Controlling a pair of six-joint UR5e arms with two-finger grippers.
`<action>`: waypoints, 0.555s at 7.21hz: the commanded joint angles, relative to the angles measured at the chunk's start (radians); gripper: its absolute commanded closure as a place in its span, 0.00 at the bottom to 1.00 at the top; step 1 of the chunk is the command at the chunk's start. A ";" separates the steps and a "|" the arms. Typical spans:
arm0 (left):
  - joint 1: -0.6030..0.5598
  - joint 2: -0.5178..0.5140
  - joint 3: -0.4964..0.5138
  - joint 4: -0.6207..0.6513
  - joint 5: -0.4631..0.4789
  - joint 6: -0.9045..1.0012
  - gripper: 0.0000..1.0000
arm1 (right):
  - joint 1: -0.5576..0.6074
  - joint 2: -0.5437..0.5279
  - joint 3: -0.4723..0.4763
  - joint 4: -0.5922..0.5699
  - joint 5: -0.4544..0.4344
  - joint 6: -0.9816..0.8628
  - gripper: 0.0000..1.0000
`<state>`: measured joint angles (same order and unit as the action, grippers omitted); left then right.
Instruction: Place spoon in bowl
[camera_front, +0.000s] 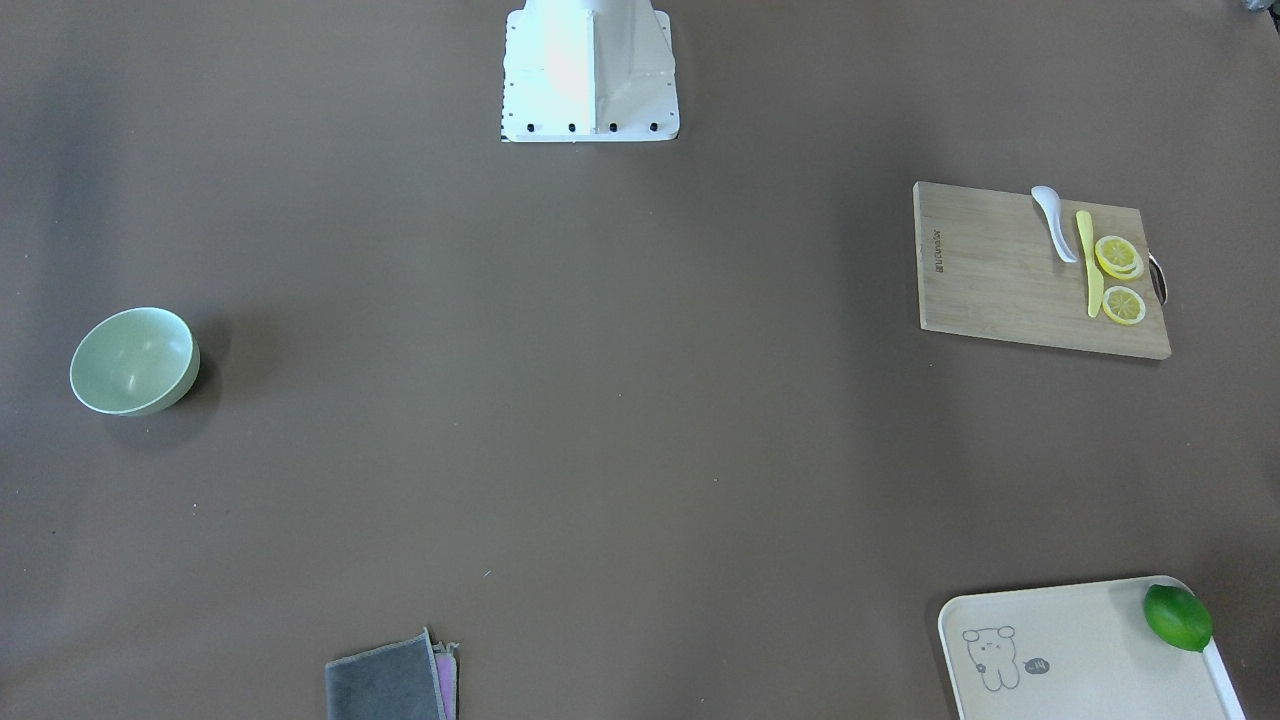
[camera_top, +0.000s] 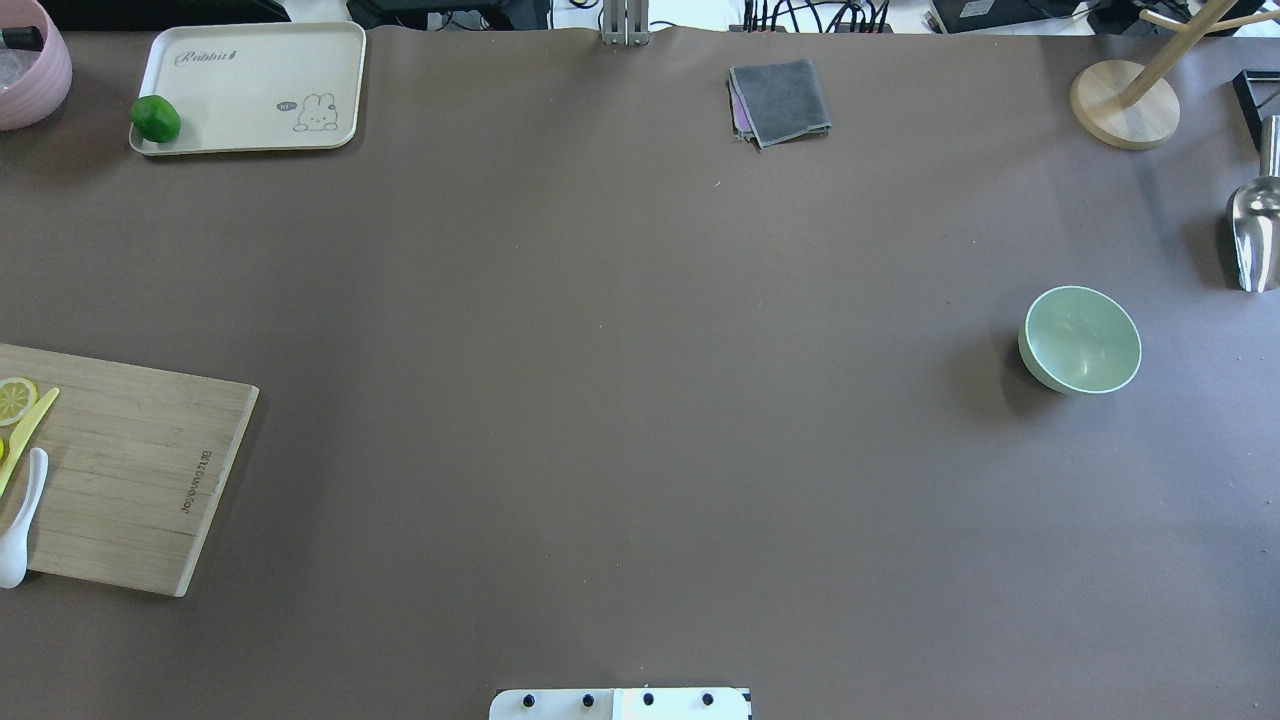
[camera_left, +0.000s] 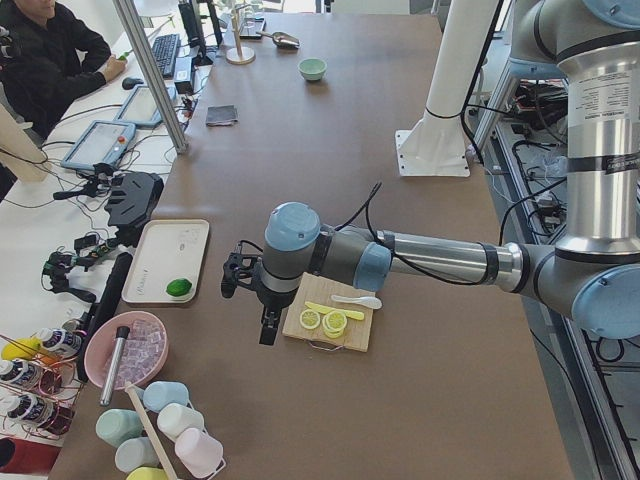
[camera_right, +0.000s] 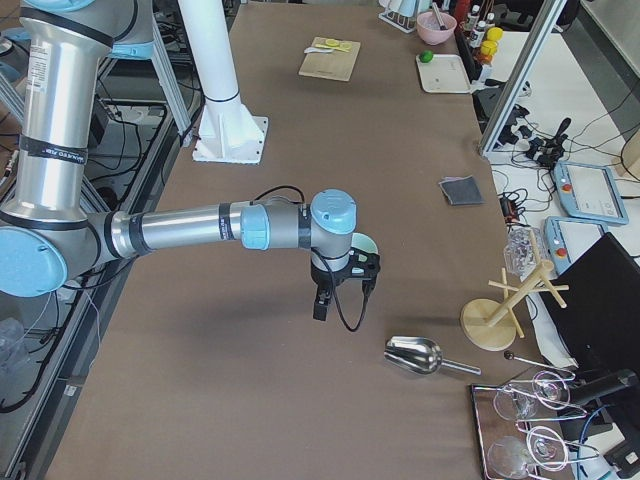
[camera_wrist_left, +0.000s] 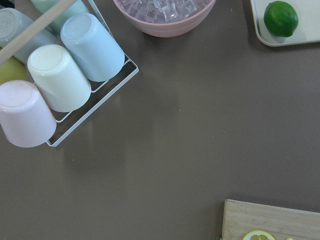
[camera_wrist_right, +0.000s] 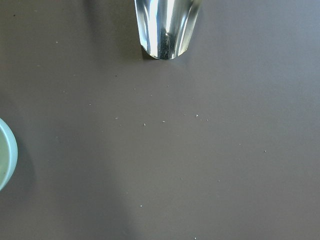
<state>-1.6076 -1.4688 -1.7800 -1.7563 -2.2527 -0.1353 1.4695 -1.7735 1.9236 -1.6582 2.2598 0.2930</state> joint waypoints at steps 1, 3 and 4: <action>0.002 -0.001 0.001 0.003 -0.007 -0.003 0.02 | 0.000 -0.003 0.002 0.000 0.001 0.000 0.00; 0.000 0.001 -0.002 -0.002 -0.008 -0.004 0.02 | 0.000 -0.017 0.003 0.001 0.004 0.000 0.00; 0.000 0.001 0.001 -0.002 -0.005 -0.004 0.02 | 0.008 -0.020 0.017 0.000 0.015 0.000 0.00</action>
<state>-1.6073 -1.4682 -1.7806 -1.7575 -2.2596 -0.1393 1.4716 -1.7865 1.9293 -1.6580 2.2656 0.2930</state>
